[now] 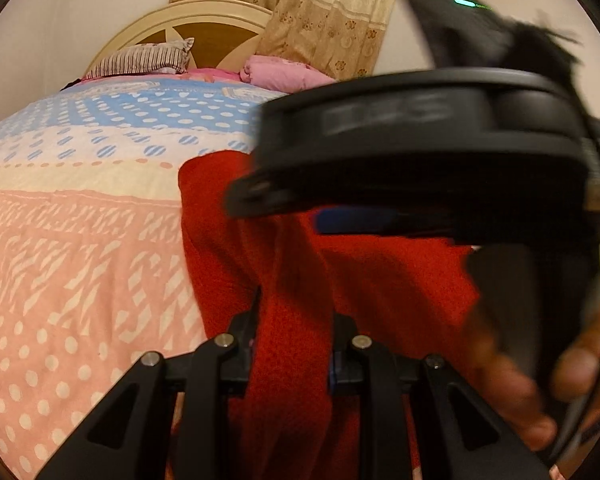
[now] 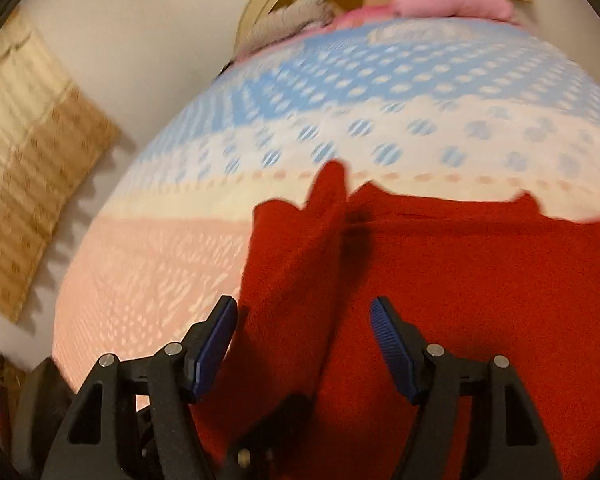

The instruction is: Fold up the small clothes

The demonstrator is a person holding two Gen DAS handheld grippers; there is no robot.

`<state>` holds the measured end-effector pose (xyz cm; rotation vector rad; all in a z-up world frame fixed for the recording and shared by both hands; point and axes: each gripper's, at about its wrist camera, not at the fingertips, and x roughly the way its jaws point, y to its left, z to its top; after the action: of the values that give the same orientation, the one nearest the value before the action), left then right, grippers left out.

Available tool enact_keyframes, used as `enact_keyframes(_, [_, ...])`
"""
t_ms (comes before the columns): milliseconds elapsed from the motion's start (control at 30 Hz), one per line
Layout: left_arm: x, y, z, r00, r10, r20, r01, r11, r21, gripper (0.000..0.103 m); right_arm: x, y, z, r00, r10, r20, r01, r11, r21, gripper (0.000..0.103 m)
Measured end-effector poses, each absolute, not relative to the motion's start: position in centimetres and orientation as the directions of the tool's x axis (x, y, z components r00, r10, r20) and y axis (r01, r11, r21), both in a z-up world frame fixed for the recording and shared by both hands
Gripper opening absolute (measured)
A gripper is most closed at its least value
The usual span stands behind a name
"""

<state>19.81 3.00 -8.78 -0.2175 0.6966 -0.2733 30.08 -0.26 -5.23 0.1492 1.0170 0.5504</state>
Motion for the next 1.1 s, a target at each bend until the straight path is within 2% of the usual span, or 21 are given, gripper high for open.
enact_keyframes(133, [20.0,3.8,-8.9,0.729,-0.345,-0.592,0.173,0.929,-0.328,0.024,30.7,2.9,-6.0,0.374,0.491,-0.787,-0.460,0.835,0.302,0.070])
enact_keyframes(167, [20.0,3.9,-9.0,0.728,-0.351,-0.589,0.173,0.925,-0.338,0.024,30.6,3.2,-6.1,0.390,0.474,-0.789,-0.467,0.840,0.275,0.064])
enact_keyframes(200, [20.0,3.9,-9.0,0.726,-0.354,-0.590,0.171,0.924,-0.343,0.024,30.6,3.4,-6.1,0.407,0.452,-0.794,-0.469,0.849,0.243,0.044])
enact_keyframes(300, [20.1,4.0,-9.1,0.722,-0.363,-0.589,0.169,0.918,-0.358,0.024,30.9,3.2,-7.0,0.404,0.424,-0.811,-0.467,0.857,0.215,0.031])
enact_keyframes(400, [19.8,3.8,-8.6,0.729,-0.355,-0.585,0.172,0.923,-0.345,0.024,30.7,2.8,-6.8,0.422,0.427,-0.800,-0.453,0.864,0.222,0.028])
enact_keyframes(667, [19.5,-0.3,-5.4,0.734,-0.357,-0.577,0.252,0.933,-0.256,0.023,30.4,-0.8,-4.1,0.460,0.472,-0.752,-0.428,0.860,0.278,0.027])
enact_keyframes(867, [20.2,-5.6,-4.0,0.713,-0.383,-0.587,0.338,0.922,-0.190,0.023,31.0,-7.0,-3.2,0.479,0.481,-0.734,-0.347,0.872,0.345,0.026])
enact_keyframes(1100, [22.3,-10.3,-3.9,0.666,-0.417,-0.619,0.422,0.894,-0.149,0.023,31.6,-14.1,-3.4,0.504,0.427,-0.751,-0.244,0.904,0.350,0.023])
